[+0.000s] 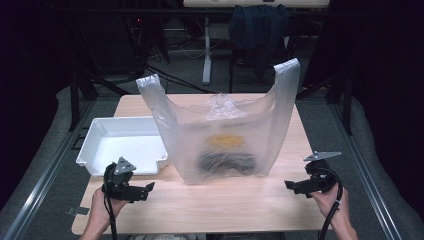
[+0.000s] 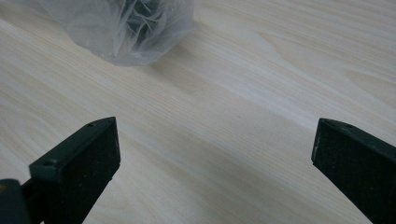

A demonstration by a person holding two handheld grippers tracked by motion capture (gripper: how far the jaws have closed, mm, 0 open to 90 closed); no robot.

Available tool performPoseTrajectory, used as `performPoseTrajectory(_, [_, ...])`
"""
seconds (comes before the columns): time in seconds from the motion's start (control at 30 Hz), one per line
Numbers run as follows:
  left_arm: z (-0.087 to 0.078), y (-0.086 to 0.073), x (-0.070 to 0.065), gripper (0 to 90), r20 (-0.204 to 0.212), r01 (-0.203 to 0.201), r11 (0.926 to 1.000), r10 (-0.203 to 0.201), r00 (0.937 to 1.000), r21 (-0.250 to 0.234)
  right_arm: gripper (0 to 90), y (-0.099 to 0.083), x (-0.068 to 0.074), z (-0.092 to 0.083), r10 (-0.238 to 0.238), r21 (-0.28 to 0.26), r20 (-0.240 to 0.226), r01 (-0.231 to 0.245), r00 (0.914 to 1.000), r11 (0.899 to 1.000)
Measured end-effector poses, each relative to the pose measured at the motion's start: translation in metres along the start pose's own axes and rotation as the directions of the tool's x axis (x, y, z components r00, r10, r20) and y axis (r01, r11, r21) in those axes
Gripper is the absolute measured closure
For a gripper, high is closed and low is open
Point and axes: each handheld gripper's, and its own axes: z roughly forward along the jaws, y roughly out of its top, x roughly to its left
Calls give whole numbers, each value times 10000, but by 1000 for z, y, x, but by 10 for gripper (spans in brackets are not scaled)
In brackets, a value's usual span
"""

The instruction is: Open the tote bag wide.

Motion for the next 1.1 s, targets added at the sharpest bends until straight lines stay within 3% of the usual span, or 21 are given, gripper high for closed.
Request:
performPoseTrajectory(0.2, [1, 5, -7, 76, 281, -30, 10000, 31, 9996, -15, 18, 2, 1, 1, -54, -71, -178, 53, 9998, 10000])
performPoseTrajectory(0.47, [-2, 12, -25, 87, 355, -429, 9988, 437, 9984, -223, 47, 10, 7, 2, -340, -168, -364, 334, 9988, 9993])
performPoseTrajectory(0.53, [-1, 14, -26, 88, 381, -423, 9989, 430, 9983, -192, 56, 12, 8, -1, -646, 63, -220, 647, 9977, 9979])
performPoseTrajectory(0.67, [2, 15, -25, 88, 462, -390, 9991, 398, 9981, -179, 62, 12, 11, -1, -377, -265, -470, 365, 9982, 9990])
performPoseTrajectory(0.87, [1, 15, -26, 90, 491, -505, 9986, 513, 9975, -159, 97, 17, 15, -1, -651, -81, -491, 648, 9967, 9979])
performPoseTrajectory(1.0, [-2, 17, -29, 90, 523, -614, 9977, 629, 9967, -293, 128, 17, 20, -3, -615, -344, -623, 595, 9962, 9976])
performPoseTrajectory(1.03, [-3, 19, -30, 90, 495, -645, 9974, 661, 9966, -325, 136, 20, 22, -6, -870, -254, -526, 857, 9948, 9960])
performPoseTrajectory(1.1, [-5, 22, -31, 90, 489, -608, 9969, 633, 9968, -497, 145, 20, 24, -6, -704, -493, -735, 668, 9948, 9965])
